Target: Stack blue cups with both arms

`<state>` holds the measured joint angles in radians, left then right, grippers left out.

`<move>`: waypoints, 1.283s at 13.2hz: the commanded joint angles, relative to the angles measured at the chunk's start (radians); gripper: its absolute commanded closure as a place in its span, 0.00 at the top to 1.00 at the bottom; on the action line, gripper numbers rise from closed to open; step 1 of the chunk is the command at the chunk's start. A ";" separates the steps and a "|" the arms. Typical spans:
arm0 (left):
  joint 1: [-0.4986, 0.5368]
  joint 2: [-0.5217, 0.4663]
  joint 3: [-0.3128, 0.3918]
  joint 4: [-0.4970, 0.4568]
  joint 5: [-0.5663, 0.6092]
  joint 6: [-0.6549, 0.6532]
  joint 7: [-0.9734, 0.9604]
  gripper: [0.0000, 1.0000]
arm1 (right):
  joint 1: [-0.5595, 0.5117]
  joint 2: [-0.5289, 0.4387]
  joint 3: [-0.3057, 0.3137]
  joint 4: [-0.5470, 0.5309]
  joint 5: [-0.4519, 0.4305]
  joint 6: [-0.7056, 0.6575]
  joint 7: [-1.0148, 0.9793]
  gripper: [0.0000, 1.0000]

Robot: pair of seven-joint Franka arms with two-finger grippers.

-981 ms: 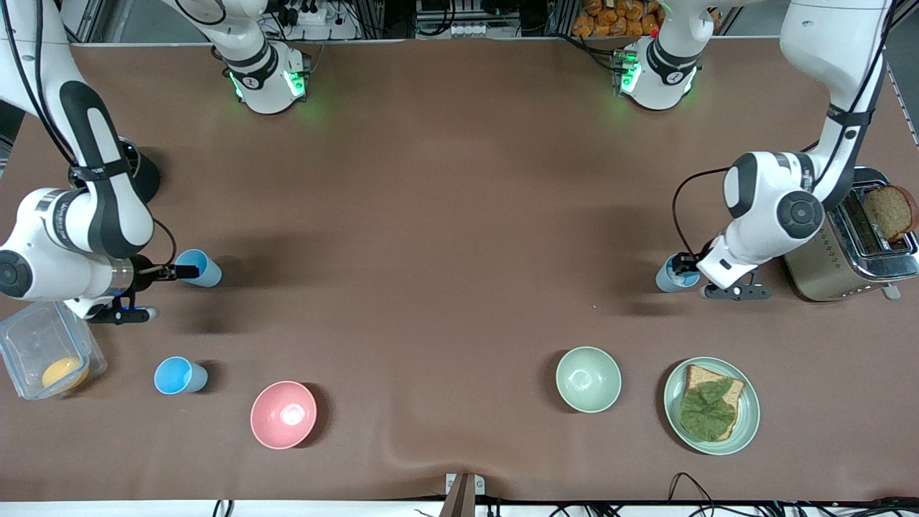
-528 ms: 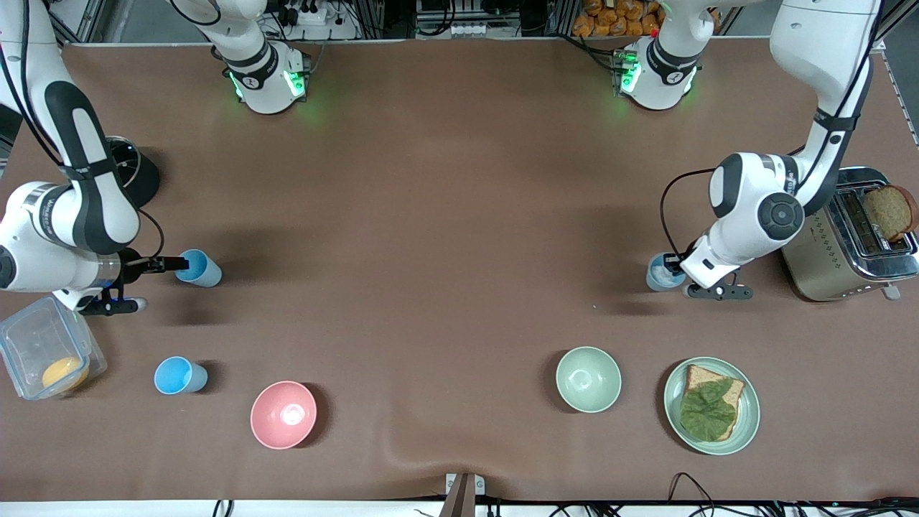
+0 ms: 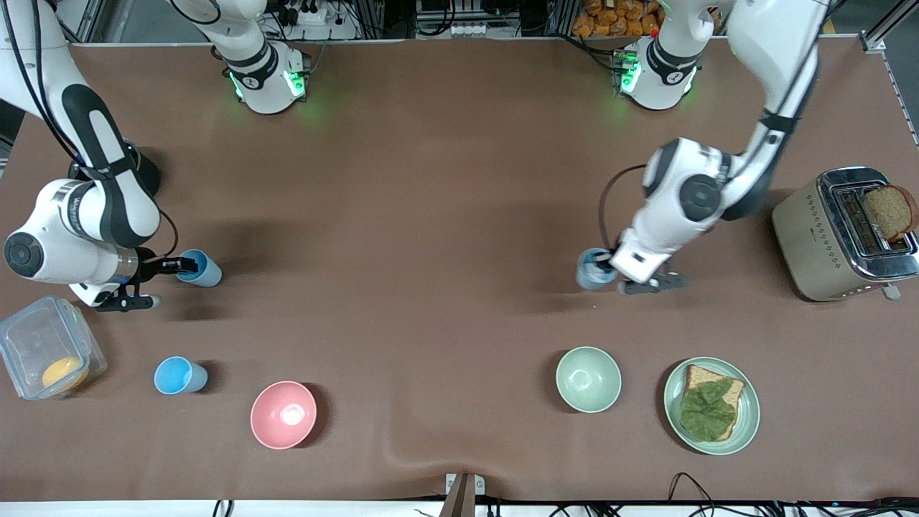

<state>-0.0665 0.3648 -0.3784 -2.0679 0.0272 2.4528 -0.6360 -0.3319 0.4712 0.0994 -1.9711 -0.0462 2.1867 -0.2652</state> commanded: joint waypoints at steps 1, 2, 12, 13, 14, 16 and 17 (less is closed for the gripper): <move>-0.166 0.107 -0.014 0.148 0.002 -0.009 -0.283 0.00 | -0.010 -0.055 0.014 -0.038 -0.004 -0.008 -0.051 0.00; -0.214 0.146 -0.014 0.205 0.003 -0.009 -0.375 0.00 | -0.013 -0.057 0.014 -0.038 -0.004 -0.008 -0.075 0.00; -0.569 0.353 0.107 0.428 0.017 -0.009 -0.622 0.38 | 0.152 -0.229 0.017 0.026 0.091 -0.356 0.028 0.00; -0.570 0.347 0.107 0.428 0.019 -0.011 -0.622 0.99 | 0.190 -0.241 0.019 0.043 0.109 -0.396 0.081 0.00; -0.570 0.333 0.108 0.433 0.023 -0.015 -0.626 1.00 | 0.229 -0.253 0.019 0.057 0.135 -0.428 0.130 0.00; -0.564 0.272 0.108 0.437 0.026 -0.076 -0.626 1.00 | 0.289 -0.269 0.019 0.075 0.212 -0.464 0.152 0.00; -0.552 0.220 0.110 0.439 0.033 -0.142 -0.620 1.00 | 0.318 -0.270 0.017 0.080 0.241 -0.472 0.152 0.00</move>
<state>-0.6227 0.6860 -0.2804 -1.6234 0.0281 2.4159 -1.2264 -0.0558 0.2146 0.1276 -1.9004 0.1411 1.7417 -0.1295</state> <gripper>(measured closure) 0.581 0.974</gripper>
